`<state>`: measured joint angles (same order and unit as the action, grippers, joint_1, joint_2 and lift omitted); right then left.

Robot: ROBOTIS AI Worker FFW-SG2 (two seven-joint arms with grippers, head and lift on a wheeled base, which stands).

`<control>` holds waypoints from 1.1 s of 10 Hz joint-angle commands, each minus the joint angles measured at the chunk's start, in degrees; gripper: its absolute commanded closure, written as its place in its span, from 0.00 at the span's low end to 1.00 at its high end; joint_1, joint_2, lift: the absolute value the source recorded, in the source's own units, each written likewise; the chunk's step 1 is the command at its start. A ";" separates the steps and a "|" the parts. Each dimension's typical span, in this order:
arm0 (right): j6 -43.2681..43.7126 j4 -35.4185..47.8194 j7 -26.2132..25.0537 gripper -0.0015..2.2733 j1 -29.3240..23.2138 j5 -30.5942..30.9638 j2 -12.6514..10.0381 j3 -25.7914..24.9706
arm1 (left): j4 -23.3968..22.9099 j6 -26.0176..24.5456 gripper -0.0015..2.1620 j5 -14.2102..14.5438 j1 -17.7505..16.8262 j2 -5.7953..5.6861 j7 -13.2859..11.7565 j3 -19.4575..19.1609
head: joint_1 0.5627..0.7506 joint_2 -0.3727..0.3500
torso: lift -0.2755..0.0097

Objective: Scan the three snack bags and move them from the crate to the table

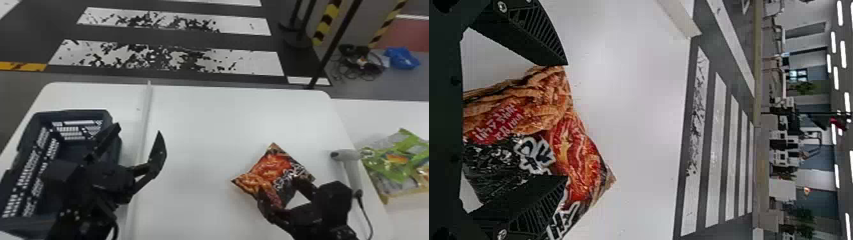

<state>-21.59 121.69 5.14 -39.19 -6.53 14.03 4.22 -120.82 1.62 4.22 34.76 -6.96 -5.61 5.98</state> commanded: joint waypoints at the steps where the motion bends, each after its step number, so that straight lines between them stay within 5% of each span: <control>1: -2.28 -0.92 -0.13 0.04 0.96 6.44 0.12 2.73 | 0.24 0.18 0.02 0.00 0.40 -0.07 -0.37 -0.01 | 0.70 0.44 | 0.75; 5: -7.20 -2.59 -2.06 0.04 4.47 19.98 2.06 11.43 | 0.32 0.00 0.02 0.35 0.75 -1.22 -0.89 -0.01 | 0.70 0.48 | 0.75; 9: -13.88 -8.92 -14.63 0.04 8.16 33.60 5.31 21.89 | 0.68 -0.88 0.02 2.19 -0.39 -2.10 -2.48 -0.36 | 0.70 0.50 | 0.75; 10: -16.16 -10.77 -17.88 0.07 9.39 35.80 5.49 23.38 | 0.85 -1.23 0.02 2.99 -1.10 -2.71 -3.00 -0.09 | 0.70 0.49 | 0.75; 11: -16.87 -13.49 -20.34 0.30 11.24 37.47 5.57 24.79 | 0.94 -1.40 0.02 3.16 -1.10 -2.71 -3.44 -0.01 | 0.70 0.45 | 0.75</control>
<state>-37.87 109.85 -14.94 -29.07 29.79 19.54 28.06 -119.96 0.40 7.17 33.74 -9.59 -9.04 5.89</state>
